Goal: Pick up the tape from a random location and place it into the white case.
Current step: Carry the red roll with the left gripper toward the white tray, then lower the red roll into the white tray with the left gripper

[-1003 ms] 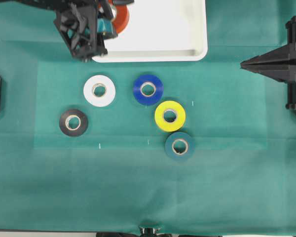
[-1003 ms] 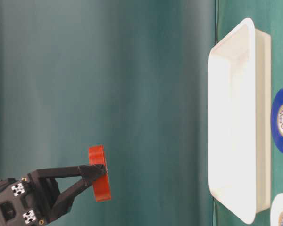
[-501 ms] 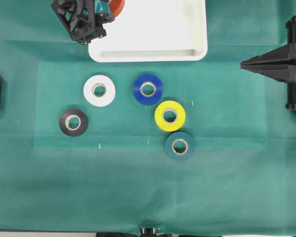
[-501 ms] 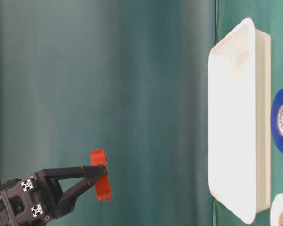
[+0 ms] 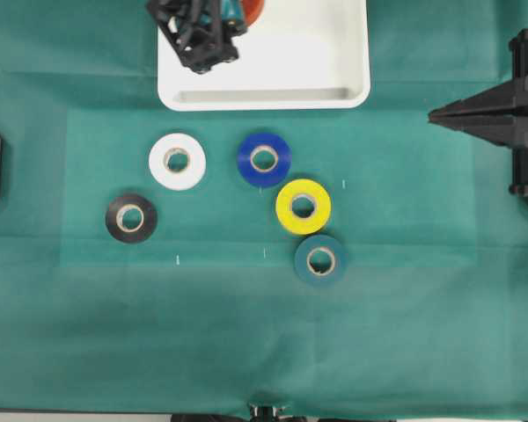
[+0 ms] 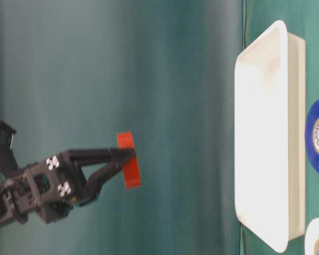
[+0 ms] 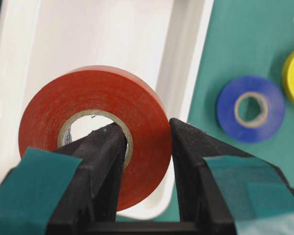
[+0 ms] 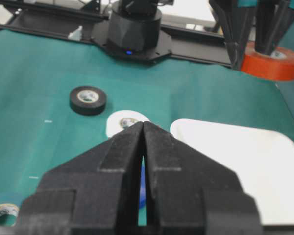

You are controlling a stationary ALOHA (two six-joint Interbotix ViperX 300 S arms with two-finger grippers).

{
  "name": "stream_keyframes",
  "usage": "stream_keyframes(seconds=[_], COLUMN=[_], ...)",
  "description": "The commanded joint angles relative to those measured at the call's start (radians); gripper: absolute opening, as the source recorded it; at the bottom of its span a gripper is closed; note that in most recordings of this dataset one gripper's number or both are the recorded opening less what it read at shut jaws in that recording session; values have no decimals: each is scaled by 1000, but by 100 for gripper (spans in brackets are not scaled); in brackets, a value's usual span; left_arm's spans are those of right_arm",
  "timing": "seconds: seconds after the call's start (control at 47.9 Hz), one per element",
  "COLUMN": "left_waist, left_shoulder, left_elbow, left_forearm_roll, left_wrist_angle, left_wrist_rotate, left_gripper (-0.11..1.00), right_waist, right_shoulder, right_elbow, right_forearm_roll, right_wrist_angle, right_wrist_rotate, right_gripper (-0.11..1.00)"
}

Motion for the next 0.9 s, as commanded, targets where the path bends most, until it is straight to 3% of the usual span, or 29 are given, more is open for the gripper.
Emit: stream_keyframes(seconds=[0.0, 0.251, 0.877], left_waist=[2, 2, 0], left_shoulder=[9, 77, 86], left_elbow=[-63, -143, -133], left_forearm_roll=[3, 5, 2], left_wrist_angle=[-6, -6, -6], left_wrist_rotate=[21, 44, 44], left_gripper=[25, 25, 25], right_waist=[0, 0, -2], right_shoulder=[5, 6, 6], right_elbow=[-26, -26, -26], right_forearm_roll=[-2, -3, -2], right_wrist_angle=[-3, -3, -3], right_wrist_rotate=[-2, -2, -2], right_gripper=[0, 0, 0])
